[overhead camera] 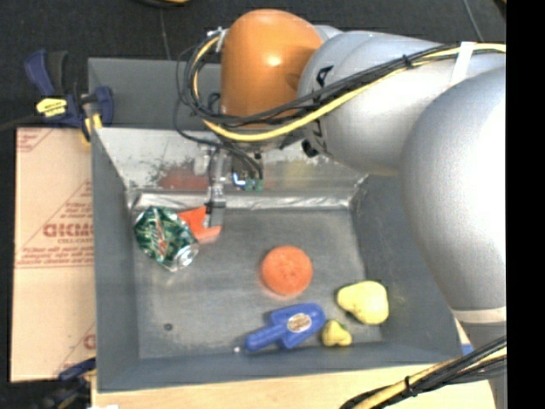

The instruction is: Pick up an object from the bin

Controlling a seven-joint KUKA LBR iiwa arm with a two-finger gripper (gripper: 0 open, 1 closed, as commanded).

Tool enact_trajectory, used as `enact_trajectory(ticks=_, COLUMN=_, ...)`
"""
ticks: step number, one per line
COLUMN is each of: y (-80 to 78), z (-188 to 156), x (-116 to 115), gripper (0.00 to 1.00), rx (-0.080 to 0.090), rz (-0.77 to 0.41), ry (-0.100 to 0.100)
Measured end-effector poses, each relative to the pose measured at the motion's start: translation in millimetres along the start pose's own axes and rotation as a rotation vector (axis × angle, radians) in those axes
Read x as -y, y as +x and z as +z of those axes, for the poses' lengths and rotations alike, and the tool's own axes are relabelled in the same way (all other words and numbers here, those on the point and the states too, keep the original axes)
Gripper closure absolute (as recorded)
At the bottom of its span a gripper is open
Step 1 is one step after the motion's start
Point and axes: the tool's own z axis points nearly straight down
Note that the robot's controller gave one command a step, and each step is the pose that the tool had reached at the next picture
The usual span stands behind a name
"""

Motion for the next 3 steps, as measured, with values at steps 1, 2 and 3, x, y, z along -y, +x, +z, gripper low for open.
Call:
enact_trajectory(ticks=1, y=-1.1, z=-5.7, x=0.8, gripper=0.00, rx=0.008, rz=0.003, ry=-0.001)
enact_trajectory(ticks=2, y=9.8, z=40.3, x=-3.2, gripper=0.00, rx=0.009, rz=-0.152, ry=0.001)
enact_trajectory(ticks=3, y=16.4, z=80.1, x=13.1, gripper=0.00, rx=0.012, rz=-0.013, ry=-0.003)
